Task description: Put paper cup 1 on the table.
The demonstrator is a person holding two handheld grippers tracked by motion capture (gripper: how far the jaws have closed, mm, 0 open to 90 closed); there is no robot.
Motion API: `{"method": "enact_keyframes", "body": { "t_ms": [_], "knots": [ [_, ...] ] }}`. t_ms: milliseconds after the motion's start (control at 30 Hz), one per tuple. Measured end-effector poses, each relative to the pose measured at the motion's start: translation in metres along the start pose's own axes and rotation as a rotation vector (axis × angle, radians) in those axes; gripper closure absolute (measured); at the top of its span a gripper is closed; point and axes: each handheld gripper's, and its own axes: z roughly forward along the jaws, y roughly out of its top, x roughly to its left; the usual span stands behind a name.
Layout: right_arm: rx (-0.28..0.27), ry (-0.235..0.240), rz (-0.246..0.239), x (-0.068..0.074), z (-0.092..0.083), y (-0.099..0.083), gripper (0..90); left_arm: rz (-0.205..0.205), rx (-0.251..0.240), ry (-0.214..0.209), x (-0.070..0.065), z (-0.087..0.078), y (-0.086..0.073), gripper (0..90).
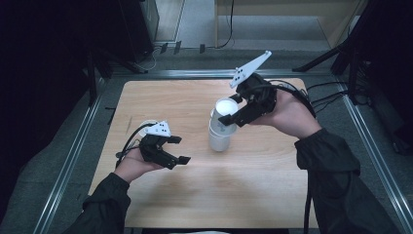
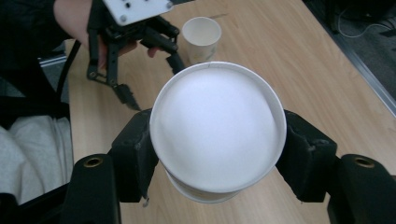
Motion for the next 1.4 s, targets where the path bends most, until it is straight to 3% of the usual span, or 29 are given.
{"method": "enact_keyframes", "body": {
  "t_ms": [167, 367, 633, 800, 1033, 1200, 1400],
  "knots": [
    [-0.022, 0.051, -0.029, 0.013, 0.007, -0.024, 35.0, -0.009, -0.006, -0.015, 0.001, -0.002, 0.0, 15.2],
    [-0.037, 0.07, -0.005, 0.016, 0.018, -0.052, 35.0, -0.003, -0.005, -0.013, 0.0, 0.0, 0.001, 15.1],
    [-0.106, 0.083, 0.023, 0.018, 0.048, -0.091, 35.0, 0.01, -0.021, -0.02, -0.002, 0.003, 0.004, 15.2],
    [-0.12, 0.077, 0.03, 0.019, 0.067, -0.105, 34.8, 0.023, -0.019, -0.02, -0.004, 0.005, 0.004, 15.2],
    [-0.153, 0.094, 0.083, 0.019, 0.091, -0.123, 34.8, 0.035, -0.025, -0.034, -0.006, 0.008, 0.006, 15.2],
    [-0.205, 0.098, 0.075, 0.019, 0.1, -0.129, 34.8, 0.057, 0.004, -0.051, -0.01, 0.018, 0.005, 15.1],
    [-0.202, 0.114, 0.099, 0.018, 0.108, -0.133, 34.8, 0.075, -0.009, -0.07, -0.016, 0.025, 0.006, 15.1]
  ]
}}
